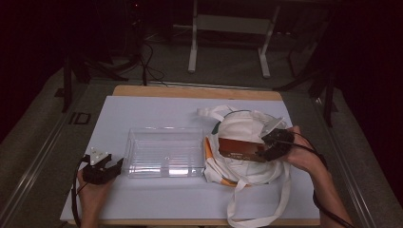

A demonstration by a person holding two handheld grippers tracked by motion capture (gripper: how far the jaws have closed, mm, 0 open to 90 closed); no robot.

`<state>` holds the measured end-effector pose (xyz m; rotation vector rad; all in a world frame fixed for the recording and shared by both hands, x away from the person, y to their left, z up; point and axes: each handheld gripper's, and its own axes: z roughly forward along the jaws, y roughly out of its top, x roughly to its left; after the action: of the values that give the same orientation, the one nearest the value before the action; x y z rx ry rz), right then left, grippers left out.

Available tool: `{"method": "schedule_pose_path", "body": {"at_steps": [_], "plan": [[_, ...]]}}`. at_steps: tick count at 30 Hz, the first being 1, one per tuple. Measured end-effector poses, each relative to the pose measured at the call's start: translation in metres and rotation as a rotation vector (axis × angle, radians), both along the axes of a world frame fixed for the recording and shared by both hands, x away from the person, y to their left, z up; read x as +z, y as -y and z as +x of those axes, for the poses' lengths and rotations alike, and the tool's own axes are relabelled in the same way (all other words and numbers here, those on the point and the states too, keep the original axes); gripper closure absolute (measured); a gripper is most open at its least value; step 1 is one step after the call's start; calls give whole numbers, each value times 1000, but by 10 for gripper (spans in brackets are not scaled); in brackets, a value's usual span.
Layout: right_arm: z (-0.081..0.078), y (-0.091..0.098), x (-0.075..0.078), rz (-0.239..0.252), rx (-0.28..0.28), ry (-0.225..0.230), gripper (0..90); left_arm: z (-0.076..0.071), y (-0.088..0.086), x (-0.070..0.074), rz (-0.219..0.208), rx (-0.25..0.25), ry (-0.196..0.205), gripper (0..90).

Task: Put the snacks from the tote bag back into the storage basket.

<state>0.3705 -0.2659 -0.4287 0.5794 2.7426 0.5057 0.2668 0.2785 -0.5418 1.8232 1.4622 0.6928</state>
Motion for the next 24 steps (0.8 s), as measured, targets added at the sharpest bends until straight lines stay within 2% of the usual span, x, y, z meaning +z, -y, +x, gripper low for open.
{"method": "schedule_pose_path", "body": {"at_steps": [5, 9, 18, 24], "plan": [[3, -3, -3, -20, 3, -28, 353, 0, 0, 0, 0, 0, -1, 452], [6, -9, -9, -56, 7, -61, 324, 0, 0, 0, -1, 0, -2, 452], [14, -17, -15, -115, 11, -79, 272, 1, 0, 0, -4, -2, -4, 450], [17, -20, -23, -158, 15, -104, 277, 1, 0, 0, -3, -3, -5, 449]]}}
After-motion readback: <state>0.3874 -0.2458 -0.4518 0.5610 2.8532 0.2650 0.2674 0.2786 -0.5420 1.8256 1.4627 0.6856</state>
